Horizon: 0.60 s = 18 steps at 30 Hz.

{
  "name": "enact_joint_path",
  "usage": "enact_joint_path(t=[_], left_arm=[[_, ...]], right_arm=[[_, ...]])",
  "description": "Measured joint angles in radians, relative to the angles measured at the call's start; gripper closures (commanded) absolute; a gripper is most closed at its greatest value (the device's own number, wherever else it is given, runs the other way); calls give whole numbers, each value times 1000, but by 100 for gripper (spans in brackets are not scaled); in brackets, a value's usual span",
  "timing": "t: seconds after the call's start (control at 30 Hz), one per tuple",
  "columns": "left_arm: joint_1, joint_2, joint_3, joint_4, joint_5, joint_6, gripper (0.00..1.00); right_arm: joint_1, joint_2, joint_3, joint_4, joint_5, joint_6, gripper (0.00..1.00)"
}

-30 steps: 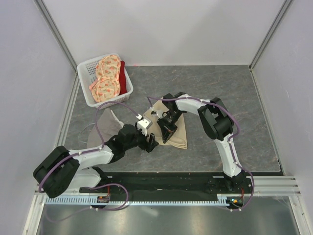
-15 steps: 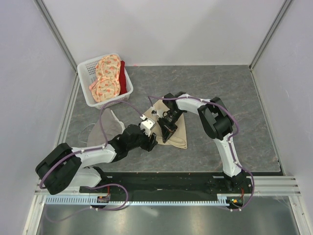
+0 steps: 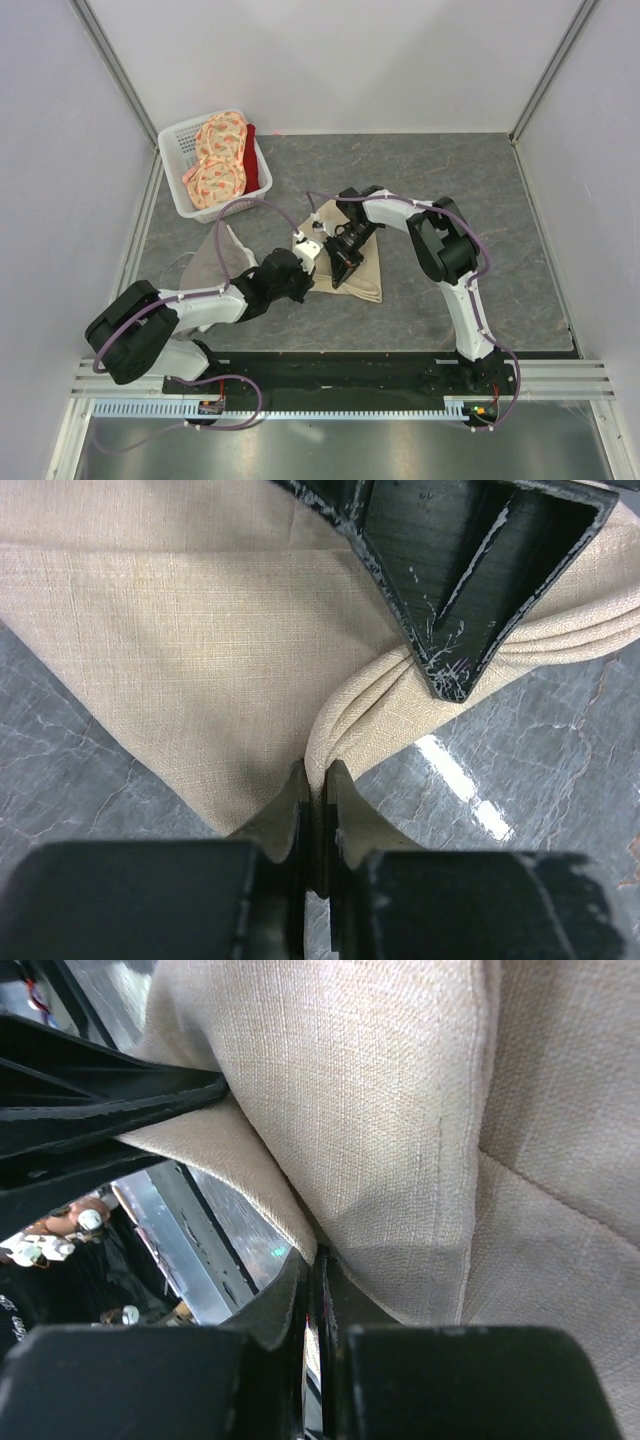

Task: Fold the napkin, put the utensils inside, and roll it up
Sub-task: Roll the napkin with the utensil

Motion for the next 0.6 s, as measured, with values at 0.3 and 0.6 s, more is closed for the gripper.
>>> enact_joint_path(t=[0.3,0.6], left_arm=[[1,6,18,-41,10,-50,98],[63,-10,12,-64,139,-149,98]], right_arm=[[-86,-219,-163,179,47,76,46],[-51,-738,-556,489,314,83,32]])
